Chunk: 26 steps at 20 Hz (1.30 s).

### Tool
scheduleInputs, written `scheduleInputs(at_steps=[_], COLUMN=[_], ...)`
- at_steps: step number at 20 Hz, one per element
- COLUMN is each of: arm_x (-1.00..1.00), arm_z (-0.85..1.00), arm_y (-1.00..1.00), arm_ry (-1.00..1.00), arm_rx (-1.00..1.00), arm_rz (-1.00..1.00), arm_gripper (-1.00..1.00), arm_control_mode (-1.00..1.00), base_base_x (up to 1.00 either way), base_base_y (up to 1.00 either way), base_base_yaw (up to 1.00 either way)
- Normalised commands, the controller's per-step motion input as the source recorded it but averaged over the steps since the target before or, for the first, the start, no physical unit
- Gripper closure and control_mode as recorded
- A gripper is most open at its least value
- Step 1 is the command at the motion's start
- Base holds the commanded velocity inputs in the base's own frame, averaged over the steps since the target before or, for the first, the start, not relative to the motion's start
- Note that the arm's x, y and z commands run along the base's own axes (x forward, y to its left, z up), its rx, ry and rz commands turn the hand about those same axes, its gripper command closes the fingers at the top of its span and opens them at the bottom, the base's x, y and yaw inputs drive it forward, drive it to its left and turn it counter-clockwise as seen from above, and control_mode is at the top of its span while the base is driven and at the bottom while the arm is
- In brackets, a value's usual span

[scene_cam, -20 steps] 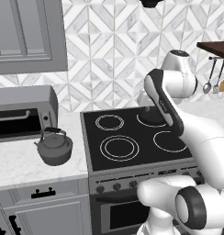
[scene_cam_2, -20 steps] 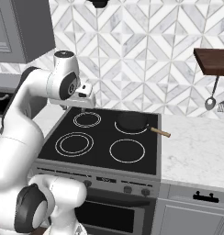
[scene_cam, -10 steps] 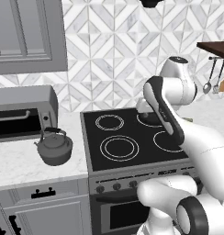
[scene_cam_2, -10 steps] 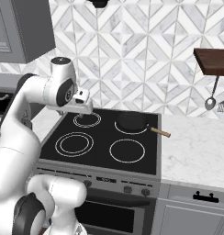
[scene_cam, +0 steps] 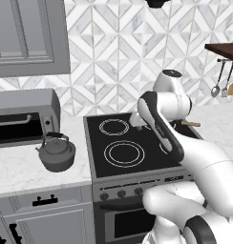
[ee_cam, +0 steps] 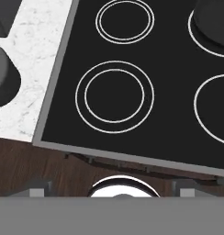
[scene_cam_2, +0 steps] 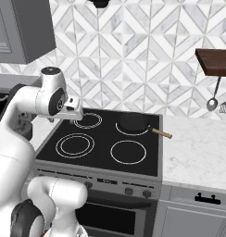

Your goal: Pick the kettle from the counter and place it on a stove burner. Then turn the burner on.

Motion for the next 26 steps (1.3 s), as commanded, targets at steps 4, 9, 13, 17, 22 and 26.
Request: scheduleInputs(at_steps=[4,9,13,17,22,26], arm_x=[0.00,0.00,0.00,-0.03,-0.01,0.00], arm_z=[-0.15,-0.19,-0.30,-0.41,-0.24,0.00], arm_y=[0.50,0.53,0.46,0.46,0.21,0.24], arm_ry=[0.00,-0.01,-0.04,-0.10,-0.10,-0.01], arm_rx=[0.00,-0.02,-0.02,-0.05,0.11,0.32], arm_rz=[0.24,0.25,0.29,0.27,0.13,0.00], arm_gripper=[-1.00,-1.00,-1.00,-1.00,-1.00,-1.00], arm_control_mode=[-1.00,-1.00,-1.00,-1.00,-1.00,-1.00], base_base_x=[0.00,0.00,0.00,0.00,0.00,0.00], base_base_y=[0.00,0.00,0.00,0.00,0.00,0.00], base_base_yaw=[0.00,0.00,0.00,0.00,0.00,0.00])
